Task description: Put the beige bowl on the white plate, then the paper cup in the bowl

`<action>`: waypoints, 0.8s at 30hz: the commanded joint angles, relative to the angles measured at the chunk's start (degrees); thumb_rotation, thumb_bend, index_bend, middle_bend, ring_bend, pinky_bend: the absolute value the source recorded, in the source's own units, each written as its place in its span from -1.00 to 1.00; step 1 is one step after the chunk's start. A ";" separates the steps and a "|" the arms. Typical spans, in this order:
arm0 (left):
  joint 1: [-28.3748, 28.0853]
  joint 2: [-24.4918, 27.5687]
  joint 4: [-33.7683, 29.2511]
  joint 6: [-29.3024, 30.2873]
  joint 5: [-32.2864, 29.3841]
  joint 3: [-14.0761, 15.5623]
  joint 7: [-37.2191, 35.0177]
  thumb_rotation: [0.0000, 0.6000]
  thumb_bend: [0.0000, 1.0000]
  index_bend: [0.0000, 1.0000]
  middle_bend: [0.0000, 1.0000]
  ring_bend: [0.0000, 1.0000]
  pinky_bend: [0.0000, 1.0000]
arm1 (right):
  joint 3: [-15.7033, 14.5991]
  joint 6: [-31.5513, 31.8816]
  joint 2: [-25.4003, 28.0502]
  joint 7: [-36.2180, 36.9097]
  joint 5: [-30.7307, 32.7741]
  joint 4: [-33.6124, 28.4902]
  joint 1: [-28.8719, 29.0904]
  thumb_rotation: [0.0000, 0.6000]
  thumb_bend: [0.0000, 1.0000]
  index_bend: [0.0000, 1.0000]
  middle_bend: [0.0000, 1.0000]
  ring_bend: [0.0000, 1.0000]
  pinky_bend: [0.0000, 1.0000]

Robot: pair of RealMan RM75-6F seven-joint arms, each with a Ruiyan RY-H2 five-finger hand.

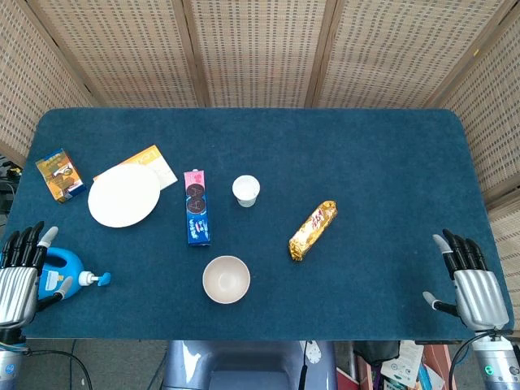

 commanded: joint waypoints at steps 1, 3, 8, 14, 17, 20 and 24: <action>0.06 0.01 -0.01 0.05 0.07 0.08 -0.03 1.00 -0.54 -0.85 -1.00 -1.00 -1.00 | 0.48 1.33 -0.76 0.36 -0.54 0.73 -0.29 1.00 -0.72 -1.00 -1.00 -1.00 -1.00; 0.09 0.04 -0.01 0.10 0.09 0.09 -0.06 1.00 -0.54 -0.85 -1.00 -1.00 -1.00 | 0.52 1.72 -0.99 0.50 -0.76 0.99 -0.38 1.00 -0.72 -1.00 -1.00 -1.00 -1.00; 0.12 0.14 -0.03 0.12 0.16 0.14 -0.26 1.00 -0.54 -0.85 -1.00 -1.00 -1.00 | 0.54 1.91 -1.32 0.18 -0.87 1.46 -0.44 1.00 -0.72 -1.00 -1.00 -1.00 -1.00; 0.01 0.25 -0.01 -0.23 0.05 0.18 -0.66 1.00 -0.54 -0.85 -1.00 -1.00 -1.00 | 0.69 2.09 -1.34 0.24 -0.83 1.43 -0.48 1.00 -0.72 -1.00 -1.00 -1.00 -1.00; -0.13 0.23 0.00 -0.43 0.09 0.17 -0.69 1.00 -0.54 -0.85 -1.00 -1.00 -1.00 | 0.80 2.13 -1.33 0.27 -0.64 1.49 -0.52 1.00 -0.72 -1.00 -1.00 -1.00 -1.00; -0.21 0.21 0.00 -0.63 0.01 0.18 -0.78 1.00 -0.54 -0.85 -1.00 -1.00 -1.00 | 0.91 2.23 -1.29 0.39 -0.41 1.55 -0.60 1.00 -0.72 -1.00 -1.00 -1.00 -1.00; -0.25 0.24 -0.04 -0.73 0.08 0.26 -0.76 1.00 -0.54 -0.85 -1.00 -1.00 -1.00 | 1.01 2.44 -1.16 0.58 -0.33 1.48 -0.72 1.00 -0.72 -1.00 -1.00 -1.00 -1.00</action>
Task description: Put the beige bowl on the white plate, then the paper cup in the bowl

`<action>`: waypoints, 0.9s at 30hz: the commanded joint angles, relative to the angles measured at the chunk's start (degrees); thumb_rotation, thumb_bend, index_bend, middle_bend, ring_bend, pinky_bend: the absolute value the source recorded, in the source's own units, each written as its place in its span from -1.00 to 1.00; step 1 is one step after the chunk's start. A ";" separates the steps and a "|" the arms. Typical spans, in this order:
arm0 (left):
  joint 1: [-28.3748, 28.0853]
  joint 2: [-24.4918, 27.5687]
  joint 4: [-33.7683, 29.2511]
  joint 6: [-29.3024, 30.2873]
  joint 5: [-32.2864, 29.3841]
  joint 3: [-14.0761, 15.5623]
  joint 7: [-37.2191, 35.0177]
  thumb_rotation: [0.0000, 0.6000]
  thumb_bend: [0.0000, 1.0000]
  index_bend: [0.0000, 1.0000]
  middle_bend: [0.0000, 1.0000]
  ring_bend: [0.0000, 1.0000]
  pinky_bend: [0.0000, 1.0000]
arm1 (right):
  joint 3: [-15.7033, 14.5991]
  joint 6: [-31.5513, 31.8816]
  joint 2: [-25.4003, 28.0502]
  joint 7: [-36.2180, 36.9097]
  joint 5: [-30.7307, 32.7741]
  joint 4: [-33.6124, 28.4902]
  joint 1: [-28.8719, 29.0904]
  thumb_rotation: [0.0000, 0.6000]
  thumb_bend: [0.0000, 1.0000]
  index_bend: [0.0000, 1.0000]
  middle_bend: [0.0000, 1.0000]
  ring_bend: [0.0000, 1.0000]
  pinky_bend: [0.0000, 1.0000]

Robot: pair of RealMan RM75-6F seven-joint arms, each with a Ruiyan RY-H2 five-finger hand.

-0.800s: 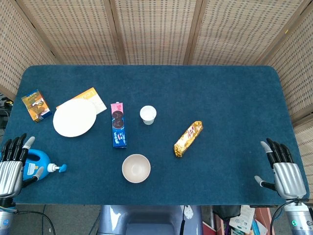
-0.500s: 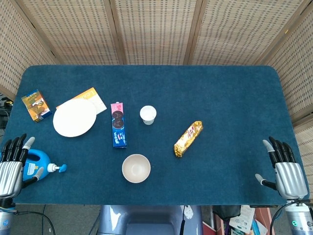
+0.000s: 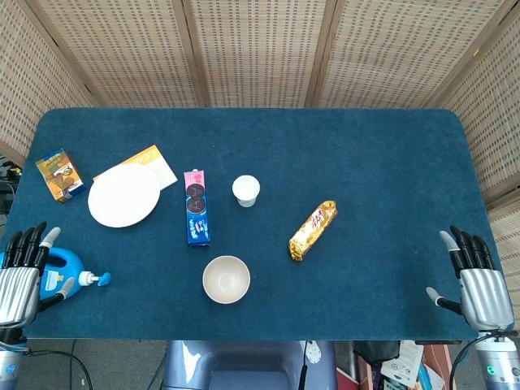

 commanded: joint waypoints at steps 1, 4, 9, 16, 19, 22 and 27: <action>-0.02 0.02 -0.08 0.03 0.11 0.02 0.00 1.00 -0.54 -0.85 -1.00 -1.00 -1.00 | 0.03 0.11 0.06 0.10 0.00 -0.04 -0.07 1.00 -0.72 -1.00 -1.00 -1.00 -1.00; -0.05 0.09 -0.23 0.05 0.45 0.16 0.07 1.00 -0.54 -0.85 -1.00 -1.00 -1.00 | 0.06 0.26 0.19 0.26 0.10 -0.03 -0.20 1.00 -0.73 -1.00 -1.00 -1.00 -1.00; -0.33 0.39 -0.54 -0.38 1.40 0.65 -1.10 1.00 -0.54 -0.85 -1.00 -1.00 -1.00 | 0.28 0.58 0.42 0.91 0.35 0.00 -0.40 1.00 -0.72 -1.00 -1.00 -1.00 -1.00; -2.49 3.88 1.10 -2.75 6.39 2.53 -8.11 1.00 -0.54 -0.79 -1.00 -1.00 -1.00 | 0.40 0.56 0.45 0.91 0.53 -0.04 -0.44 1.00 -0.72 -1.00 -1.00 -1.00 -1.00; -3.61 5.23 2.29 -3.31 9.17 3.36 -11.00 1.00 -0.54 -0.72 -1.00 -1.00 -1.00 | 0.37 0.49 0.42 0.68 0.55 -0.11 -0.44 1.00 -0.72 -1.00 -1.00 -1.00 -1.00; -4.97 6.52 3.86 -4.17 12.00 4.37 -13.89 1.00 -0.54 -0.65 -1.00 -1.00 -1.00 | 0.34 0.38 0.35 0.45 0.59 -0.18 -0.43 1.00 -0.72 -1.00 -1.00 -1.00 -1.00; -7.42 8.17 5.44 -5.96 15.33 5.42 -17.03 1.00 -0.54 -0.54 -1.00 -1.00 -1.00 | 0.34 0.22 0.27 0.14 0.69 -0.25 -0.40 1.00 -0.72 -1.00 -1.00 -1.00 -1.00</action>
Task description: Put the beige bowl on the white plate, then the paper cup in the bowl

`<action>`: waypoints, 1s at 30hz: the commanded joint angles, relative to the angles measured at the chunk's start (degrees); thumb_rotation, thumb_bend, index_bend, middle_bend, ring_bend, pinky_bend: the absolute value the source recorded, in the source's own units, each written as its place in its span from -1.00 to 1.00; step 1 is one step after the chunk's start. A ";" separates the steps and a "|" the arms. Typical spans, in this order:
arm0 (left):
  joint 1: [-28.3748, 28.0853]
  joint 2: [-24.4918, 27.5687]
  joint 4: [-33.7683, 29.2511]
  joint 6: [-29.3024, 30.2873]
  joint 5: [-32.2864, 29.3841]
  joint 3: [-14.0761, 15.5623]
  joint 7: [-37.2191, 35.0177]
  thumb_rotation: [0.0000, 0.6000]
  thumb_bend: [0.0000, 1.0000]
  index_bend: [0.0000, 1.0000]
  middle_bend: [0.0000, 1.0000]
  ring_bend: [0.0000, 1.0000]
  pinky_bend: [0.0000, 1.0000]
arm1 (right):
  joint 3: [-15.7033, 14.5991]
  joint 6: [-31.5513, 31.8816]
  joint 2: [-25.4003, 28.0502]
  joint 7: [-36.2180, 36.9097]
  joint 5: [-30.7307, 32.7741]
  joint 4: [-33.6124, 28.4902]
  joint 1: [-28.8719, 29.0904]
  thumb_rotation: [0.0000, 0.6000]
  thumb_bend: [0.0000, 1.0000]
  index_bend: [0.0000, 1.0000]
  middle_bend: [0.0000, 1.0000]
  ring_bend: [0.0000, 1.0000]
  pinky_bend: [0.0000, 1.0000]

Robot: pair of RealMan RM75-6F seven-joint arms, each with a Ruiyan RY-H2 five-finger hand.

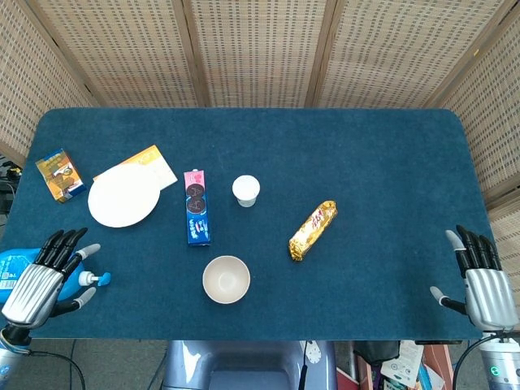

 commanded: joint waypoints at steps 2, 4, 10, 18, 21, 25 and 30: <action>-2.33 1.46 1.10 -2.23 2.21 0.95 -1.74 1.00 -0.52 -0.49 -1.00 -1.00 -1.00 | 0.02 -0.02 -0.01 -0.07 0.05 -0.06 -0.01 1.00 -0.72 -1.00 -1.00 -1.00 -1.00; -3.44 1.85 1.10 -3.54 2.96 1.12 -1.74 1.00 -0.51 -0.45 -1.00 -1.00 -1.00 | 0.05 -0.10 -0.01 -0.05 0.16 -0.05 0.00 1.00 -0.72 -1.00 -1.00 -1.00 -1.00; -6.30 1.74 -0.13 -7.65 3.22 0.88 0.49 1.00 -0.49 -0.38 -1.00 -1.00 -1.00 | 0.18 -0.20 0.11 0.29 0.51 -0.07 -0.04 1.00 -0.72 -1.00 -1.00 -1.00 -1.00; -10.21 -1.46 -1.81 -14.08 2.10 0.11 4.22 1.00 -0.49 -0.33 -1.00 -1.00 -1.00 | 0.27 -0.28 0.30 0.77 0.74 -0.03 -0.10 1.00 -0.72 -1.00 -1.00 -1.00 -1.00; -11.64 -2.80 -2.32 -16.45 1.31 -0.41 6.10 1.00 -0.49 -0.32 -1.00 -1.00 -1.00 | 0.36 -0.27 0.39 1.09 0.92 0.01 -0.15 1.00 -0.72 -1.00 -1.00 -1.00 -1.00; -13.52 -4.72 -2.80 -19.75 -0.38 -1.15 8.43 1.00 -0.49 -0.27 -1.00 -1.00 -1.00 | 0.50 -0.39 0.50 1.54 1.23 0.15 -0.16 1.00 -0.72 -1.00 -1.00 -1.00 -1.00; -15.33 -6.97 -2.59 -22.96 -2.62 -2.07 10.75 1.00 -0.49 -0.21 -1.00 -1.00 -1.00 | 0.59 -0.56 0.61 2.04 1.46 0.28 -0.14 1.00 -0.72 -1.00 -1.00 -1.00 -1.00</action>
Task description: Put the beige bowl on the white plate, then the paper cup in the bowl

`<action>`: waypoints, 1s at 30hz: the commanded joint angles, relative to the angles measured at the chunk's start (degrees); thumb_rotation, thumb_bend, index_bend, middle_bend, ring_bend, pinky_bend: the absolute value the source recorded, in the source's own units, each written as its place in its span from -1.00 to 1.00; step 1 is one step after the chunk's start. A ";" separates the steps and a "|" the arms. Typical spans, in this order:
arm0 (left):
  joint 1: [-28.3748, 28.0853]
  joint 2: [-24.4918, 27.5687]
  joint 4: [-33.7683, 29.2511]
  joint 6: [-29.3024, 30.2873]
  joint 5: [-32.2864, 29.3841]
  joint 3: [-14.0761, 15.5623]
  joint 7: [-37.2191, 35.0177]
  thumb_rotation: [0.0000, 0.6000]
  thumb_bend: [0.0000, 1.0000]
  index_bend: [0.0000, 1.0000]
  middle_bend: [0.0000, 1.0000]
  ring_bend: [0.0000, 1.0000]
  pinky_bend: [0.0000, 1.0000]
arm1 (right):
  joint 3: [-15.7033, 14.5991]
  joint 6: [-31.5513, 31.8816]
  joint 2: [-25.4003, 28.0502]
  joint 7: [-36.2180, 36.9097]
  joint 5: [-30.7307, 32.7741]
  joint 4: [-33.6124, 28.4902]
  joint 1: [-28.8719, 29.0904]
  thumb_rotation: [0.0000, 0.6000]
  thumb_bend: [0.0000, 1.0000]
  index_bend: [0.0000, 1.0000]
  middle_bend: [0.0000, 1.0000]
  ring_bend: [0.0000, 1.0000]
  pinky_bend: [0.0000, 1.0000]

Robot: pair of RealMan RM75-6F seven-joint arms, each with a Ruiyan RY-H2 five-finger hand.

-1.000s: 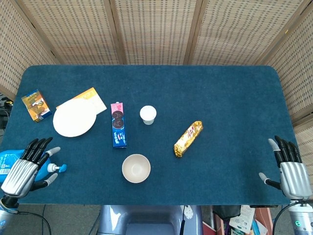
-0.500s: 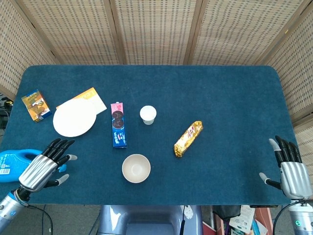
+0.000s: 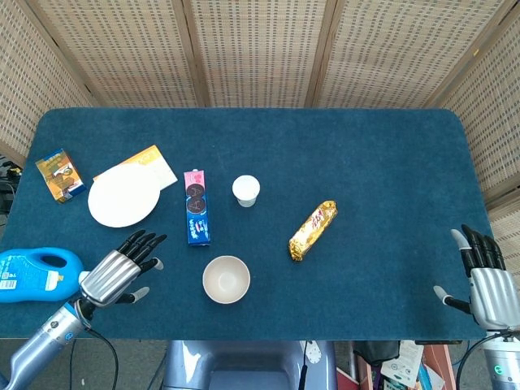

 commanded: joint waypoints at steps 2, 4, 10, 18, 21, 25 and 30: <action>-1.81 -2.24 0.13 -2.73 -2.30 -1.01 2.11 1.00 -0.49 -0.20 -1.00 -1.00 -1.00 | 0.09 0.00 0.10 0.36 0.13 0.07 -0.02 1.00 -0.72 -1.00 -1.00 -1.00 -1.00; -2.55 -3.07 0.18 -3.82 -3.05 -1.28 3.21 1.00 -0.49 -0.20 -1.00 -1.00 -1.00 | 0.14 -0.03 0.15 0.58 0.24 0.14 -0.05 1.00 -0.72 -1.00 -1.00 -1.00 -1.00; -4.56 -5.08 -0.26 -6.87 -4.33 -1.62 6.49 1.00 -0.49 -0.18 -1.00 -1.00 -1.00 | 0.32 -0.06 0.32 1.26 0.60 0.24 -0.10 1.00 -0.72 -1.00 -1.00 -1.00 -1.00; -7.13 -8.42 -0.98 -10.31 -7.45 -2.76 11.21 1.00 -0.48 -0.15 -1.00 -1.00 -1.00 | 0.50 -0.21 0.56 2.25 0.99 0.53 -0.16 1.00 -0.72 -1.00 -1.00 -1.00 -1.00; -7.98 -9.52 -1.20 -11.48 -8.72 -2.98 13.45 1.00 -0.48 -0.14 -1.00 -1.00 -1.00 | 0.61 -0.28 0.71 2.81 1.23 0.68 -0.19 1.00 -0.72 -1.00 -1.00 -1.00 -1.00; -8.76 -10.91 -1.23 -12.61 -10.36 -3.13 15.53 1.00 -0.48 -0.13 -1.00 -1.00 -1.00 | 0.65 -0.17 0.87 3.25 1.17 0.71 -0.26 1.00 -0.72 -1.00 -1.00 -1.00 -1.00; -9.76 -12.62 -1.26 -13.84 -11.58 -2.82 18.50 1.00 -0.47 -0.11 -1.00 -1.00 -1.00 | 0.80 -0.08 1.09 3.94 1.40 0.77 -0.38 1.00 -0.72 -1.00 -1.00 -1.00 -1.00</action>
